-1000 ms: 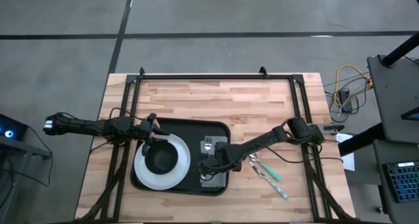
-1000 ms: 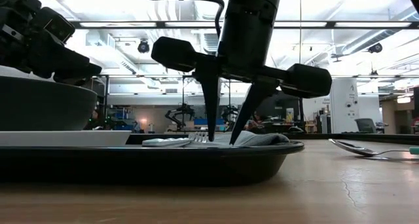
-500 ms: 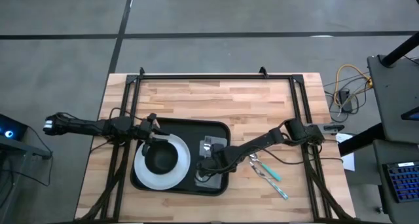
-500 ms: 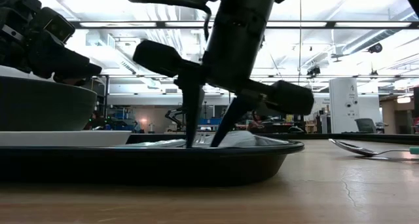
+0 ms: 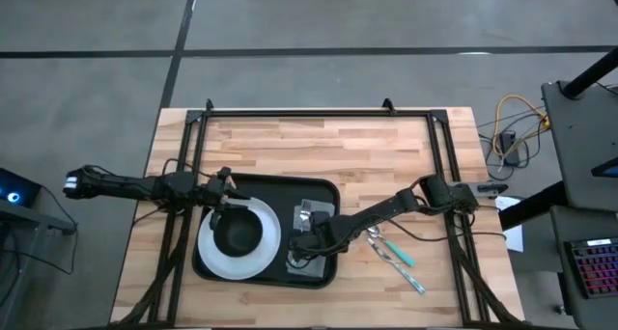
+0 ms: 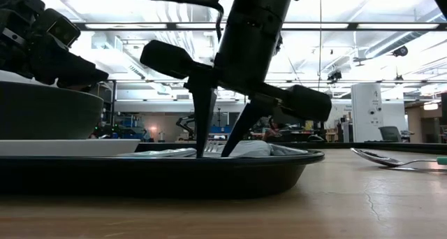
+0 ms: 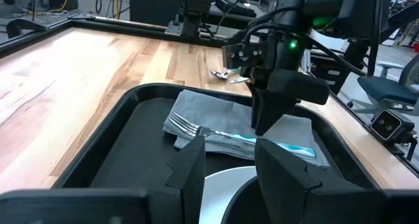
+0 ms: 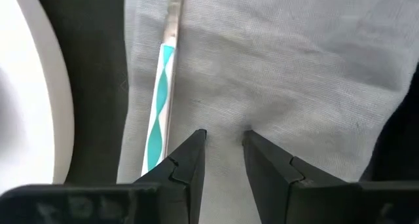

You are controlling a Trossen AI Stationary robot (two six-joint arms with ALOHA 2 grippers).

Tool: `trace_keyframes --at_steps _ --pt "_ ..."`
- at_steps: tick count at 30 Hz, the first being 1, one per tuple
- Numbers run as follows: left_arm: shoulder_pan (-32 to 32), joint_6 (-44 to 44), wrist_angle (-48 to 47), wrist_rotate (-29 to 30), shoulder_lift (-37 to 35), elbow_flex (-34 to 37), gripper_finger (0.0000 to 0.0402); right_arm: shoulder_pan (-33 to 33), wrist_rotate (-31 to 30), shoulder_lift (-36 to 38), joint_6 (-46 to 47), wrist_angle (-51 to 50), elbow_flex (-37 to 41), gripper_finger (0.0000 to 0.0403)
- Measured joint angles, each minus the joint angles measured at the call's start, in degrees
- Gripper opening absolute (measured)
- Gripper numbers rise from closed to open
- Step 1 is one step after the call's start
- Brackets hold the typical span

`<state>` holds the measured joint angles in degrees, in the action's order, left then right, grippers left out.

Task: Set up tray
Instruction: Adjust the white fork

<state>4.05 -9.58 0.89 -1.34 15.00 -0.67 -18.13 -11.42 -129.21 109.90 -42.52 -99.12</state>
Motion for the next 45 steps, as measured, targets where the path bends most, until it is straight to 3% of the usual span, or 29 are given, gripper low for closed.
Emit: trace_keyframes --at_steps 4,11,21,25,35,45 --pt "0.00 0.00 0.00 0.00 -0.02 0.00 0.0115 0.04 -0.18 0.00 -0.90 -5.17 -3.35 0.0095" --pt "0.00 0.00 0.00 0.00 -0.02 0.00 0.0115 0.02 -0.33 0.07 -4.48 -23.44 -14.30 0.0096" --pt "0.00 0.00 0.00 0.00 -0.02 0.01 0.0115 -0.28 3.44 0.52 -13.46 -31.77 -19.08 0.0096" --pt "0.00 0.00 0.00 0.00 -0.02 0.00 0.0115 -0.91 4.48 1.85 -15.46 -34.34 -18.11 0.0108" --pt "-0.02 0.00 0.00 0.00 -0.02 0.00 0.0115 -1.68 3.80 7.47 -23.03 -41.34 -14.11 0.0187" --pt "-0.02 0.00 0.00 0.02 -0.02 0.00 0.0115 -3.31 3.52 19.10 -24.44 -39.76 5.19 0.0212"
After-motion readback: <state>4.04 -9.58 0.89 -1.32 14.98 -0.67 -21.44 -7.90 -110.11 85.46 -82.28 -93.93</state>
